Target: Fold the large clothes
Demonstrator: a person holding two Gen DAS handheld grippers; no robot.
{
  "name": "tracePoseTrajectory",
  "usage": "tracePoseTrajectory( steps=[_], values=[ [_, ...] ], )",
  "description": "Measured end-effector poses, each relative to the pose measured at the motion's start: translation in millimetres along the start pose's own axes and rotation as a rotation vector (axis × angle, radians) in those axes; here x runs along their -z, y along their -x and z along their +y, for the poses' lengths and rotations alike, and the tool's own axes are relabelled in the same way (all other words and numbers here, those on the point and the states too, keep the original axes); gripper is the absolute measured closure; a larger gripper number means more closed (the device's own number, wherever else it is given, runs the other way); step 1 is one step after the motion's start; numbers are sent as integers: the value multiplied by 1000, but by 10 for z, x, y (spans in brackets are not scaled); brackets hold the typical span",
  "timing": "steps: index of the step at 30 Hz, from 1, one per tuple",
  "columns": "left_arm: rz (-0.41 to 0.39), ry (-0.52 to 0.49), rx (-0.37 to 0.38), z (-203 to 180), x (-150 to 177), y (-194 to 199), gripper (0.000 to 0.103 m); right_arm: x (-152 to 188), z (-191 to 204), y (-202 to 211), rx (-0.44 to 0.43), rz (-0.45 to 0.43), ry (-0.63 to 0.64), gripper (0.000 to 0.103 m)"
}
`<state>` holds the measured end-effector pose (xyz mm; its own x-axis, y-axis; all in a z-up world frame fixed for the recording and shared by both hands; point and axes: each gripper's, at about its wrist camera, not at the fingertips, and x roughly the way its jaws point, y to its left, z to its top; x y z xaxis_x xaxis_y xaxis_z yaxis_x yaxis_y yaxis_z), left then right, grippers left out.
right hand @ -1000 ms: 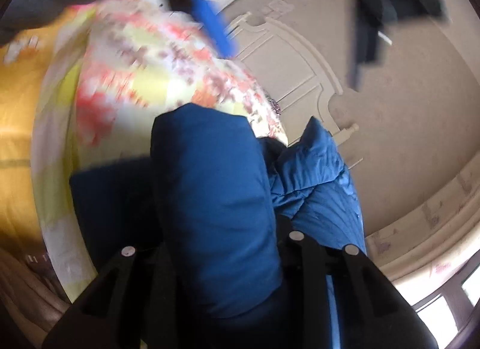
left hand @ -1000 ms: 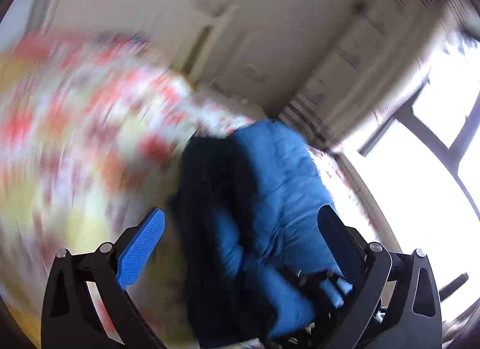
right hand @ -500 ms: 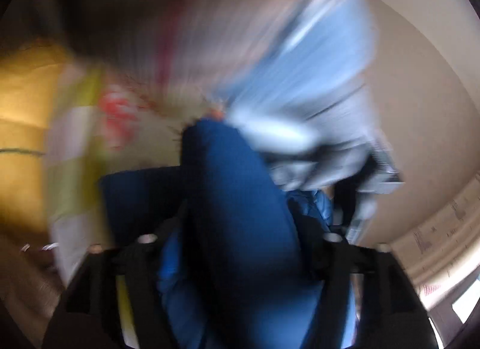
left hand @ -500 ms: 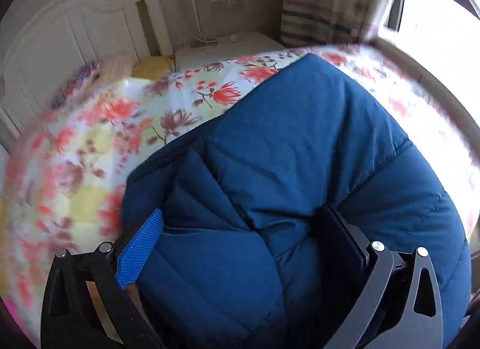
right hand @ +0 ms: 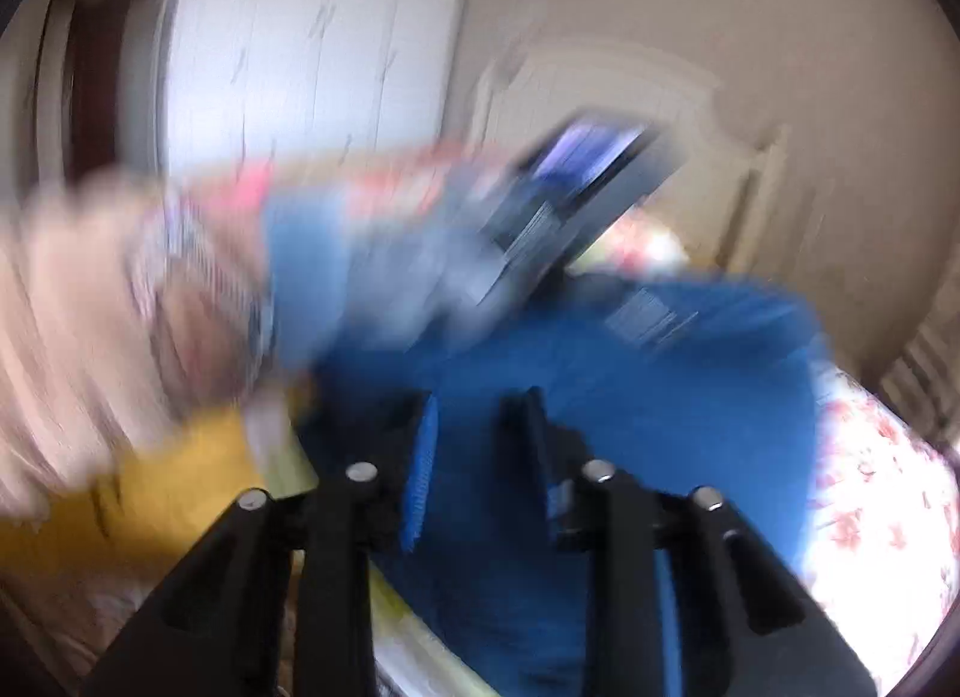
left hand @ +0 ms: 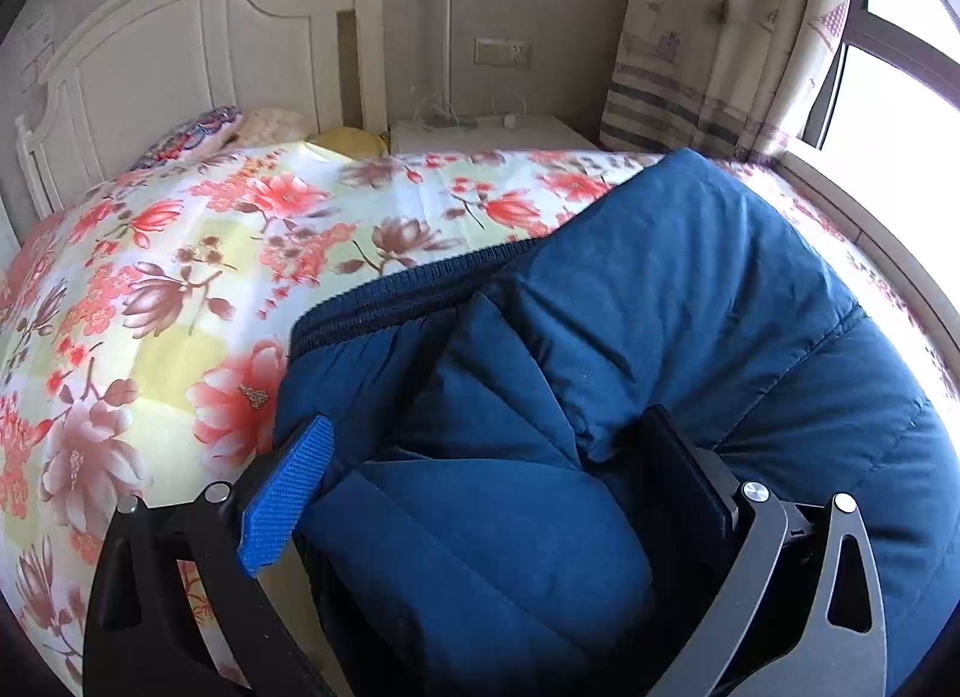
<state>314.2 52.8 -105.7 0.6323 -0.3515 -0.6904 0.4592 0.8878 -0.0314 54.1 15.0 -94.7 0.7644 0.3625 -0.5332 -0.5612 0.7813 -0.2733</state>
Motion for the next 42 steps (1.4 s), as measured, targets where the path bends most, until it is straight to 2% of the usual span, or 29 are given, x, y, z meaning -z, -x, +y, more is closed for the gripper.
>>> tracePoseTrajectory(
  steps=[1, 2, 4, 5, 9, 10, 13, 15, 16, 17, 18, 19, 20, 23, 24, 25, 27, 29, 30, 32, 34, 35, 36, 38, 41, 42],
  values=[
    [-10, 9, -4, 22, 29, 14, 4, 27, 104, -20, 35, -5, 54, 71],
    [-18, 19, -6, 36, 53, 26, 4, 11, 85, 13, 5, 12, 55, 71],
    [-30, 17, -31, 26, 65, 50, 4, -61, -148, 176, -123, 28, -8, 75],
    [-34, 10, -43, 9, 63, 59, 4, -80, -301, 279, -140, 20, -39, 74],
    [-39, 1, -65, -19, 57, 83, 4, -263, -1240, 415, 31, -44, -125, 72],
    [-41, -1, -72, -25, 57, 88, 4, -297, -1423, 372, 47, -44, -151, 72],
    [-45, -2, -86, -28, 58, 100, 4, -480, -2167, -49, 84, -9, -233, 72],
    [-50, 1, -101, -21, 64, 114, 4, -561, -2493, -402, 99, 24, -242, 72],
    [-54, 2, -112, -28, 73, 121, 4, -506, -2613, -601, 109, 75, -247, 72],
    [-61, 1, -132, -37, 81, 137, 4, -448, -2691, -944, 86, 162, -259, 67],
    [-70, 8, -167, -40, 83, 160, 4, -356, -2757, -1365, 14, 251, -295, 67],
    [-66, 7, -223, -53, 74, 189, 4, -223, -2812, -1534, -34, 242, -352, 65],
    [-58, -23, -274, -101, 54, 231, 4, -219, -2841, -1619, -46, 238, -368, 65],
    [-51, -156, -415, -290, -42, 373, 4, -250, -2846, -1603, -57, 298, -323, 65],
    [-42, -212, -491, -361, -106, 434, 4, -282, -2869, -1672, -69, 314, -322, 65],
    [-46, -238, -524, -396, -154, 487, 4, -284, -2897, -1662, -76, 326, -324, 65],
    [-61, -256, -511, -448, -312, 645, 4, -310, -2828, -1777, -70, 332, -302, 65],
    [-72, -194, -400, -443, -548, 768, 4, -315, -2818, -1769, -65, 328, -312, 65],
    [-48, -159, -365, -430, -644, 726, 4, -330, -2806, -1759, -68, 321, -320, 65],
    [26, -167, -403, -422, -706, 462, 4, -306, -2810, -1747, -79, 302, -339, 65],
    [141, -150, -455, -326, -591, 31, 4, -273, -2825, -1722, -86, 283, -352, 65],
    [195, -108, -434, -244, -441, -203, 4, -268, -2830, -1710, -88, 275, -357, 65],
    [163, -19, -385, -133, -341, -223, 4, -264, -2852, -1701, -93, 267, -373, 65],
    [130, 56, -389, -30, -247, -135, 4, -291, -2856, -1701, -100, 263, -361, 64],
    [87, 66, -426, -60, -161, -68, 4, -466, -2830, -1674, -81, 288, -276, 64],
    [82, 63, -431, -63, -166, -80, 4, -550, -2879, -1605, -48, 270, -283, 65]
  ],
)
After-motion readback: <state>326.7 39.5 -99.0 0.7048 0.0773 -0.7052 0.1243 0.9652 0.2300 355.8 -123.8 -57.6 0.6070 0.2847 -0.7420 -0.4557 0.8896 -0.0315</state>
